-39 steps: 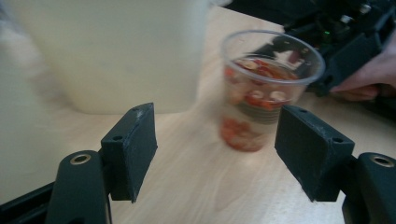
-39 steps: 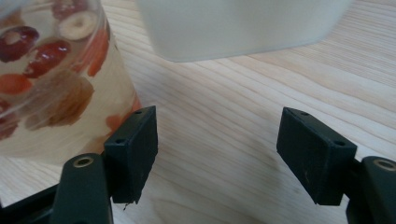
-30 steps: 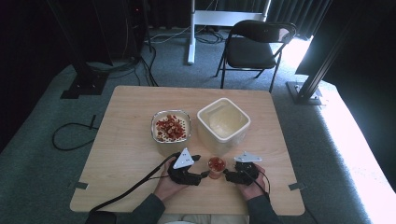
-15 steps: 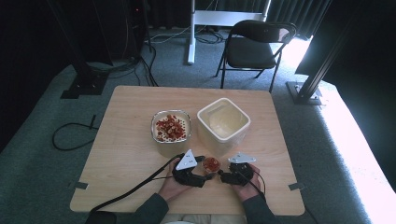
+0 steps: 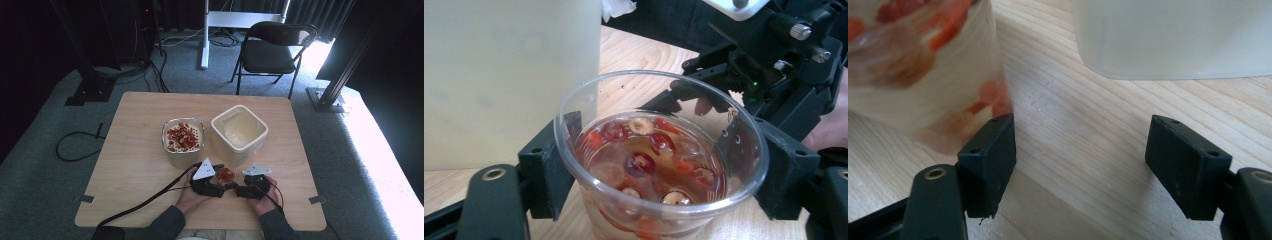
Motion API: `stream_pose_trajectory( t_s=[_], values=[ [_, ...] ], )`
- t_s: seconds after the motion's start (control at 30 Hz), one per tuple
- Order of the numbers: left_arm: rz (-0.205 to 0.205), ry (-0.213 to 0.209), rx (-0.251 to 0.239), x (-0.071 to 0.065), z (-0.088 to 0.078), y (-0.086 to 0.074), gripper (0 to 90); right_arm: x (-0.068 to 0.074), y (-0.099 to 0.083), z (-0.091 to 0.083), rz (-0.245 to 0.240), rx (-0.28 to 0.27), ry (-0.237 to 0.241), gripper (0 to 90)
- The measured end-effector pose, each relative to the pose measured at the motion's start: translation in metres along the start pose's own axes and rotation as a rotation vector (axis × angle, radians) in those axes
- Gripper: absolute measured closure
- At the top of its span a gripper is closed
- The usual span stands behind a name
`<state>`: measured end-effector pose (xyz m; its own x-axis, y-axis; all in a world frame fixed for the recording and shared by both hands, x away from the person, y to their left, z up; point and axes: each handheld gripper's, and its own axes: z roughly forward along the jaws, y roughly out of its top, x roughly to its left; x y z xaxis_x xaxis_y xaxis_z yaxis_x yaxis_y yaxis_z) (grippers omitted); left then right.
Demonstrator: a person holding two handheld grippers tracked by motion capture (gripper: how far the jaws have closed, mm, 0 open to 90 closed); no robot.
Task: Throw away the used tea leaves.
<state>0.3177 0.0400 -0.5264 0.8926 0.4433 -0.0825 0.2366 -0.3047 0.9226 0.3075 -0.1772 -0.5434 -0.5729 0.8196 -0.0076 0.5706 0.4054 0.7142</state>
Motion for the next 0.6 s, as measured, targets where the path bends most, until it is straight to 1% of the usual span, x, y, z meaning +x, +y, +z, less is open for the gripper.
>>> stream_pose_trajectory(
  t_s=[0.03,0.1,0.23,0.3,0.37,0.6],
  values=[
    [-0.001,0.002,0.001,0.000,0.000,0.000,24.9,-0.001,-0.001,-0.001,-0.006,0.001,-0.004,27.7],
    [0.000,0.004,0.003,0.000,-0.001,0.000,25.3,-0.003,-0.002,-0.002,-0.001,0.002,-0.009,27.7],
    [0.007,0.018,0.013,0.000,-0.003,0.001,25.9,-0.011,-0.005,-0.007,0.029,-0.003,-0.021,27.7],
    [0.002,0.018,0.019,0.001,-0.004,0.001,26.4,-0.016,-0.006,-0.009,0.044,-0.007,-0.030,27.7],
    [0.010,0.025,0.027,0.001,-0.005,0.002,26.7,-0.022,-0.008,-0.010,0.058,-0.011,-0.038,27.6],
    [0.011,0.040,0.033,0.001,-0.011,0.001,27.0,-0.030,-0.010,-0.013,0.082,-0.017,-0.060,27.6]
  ],
)
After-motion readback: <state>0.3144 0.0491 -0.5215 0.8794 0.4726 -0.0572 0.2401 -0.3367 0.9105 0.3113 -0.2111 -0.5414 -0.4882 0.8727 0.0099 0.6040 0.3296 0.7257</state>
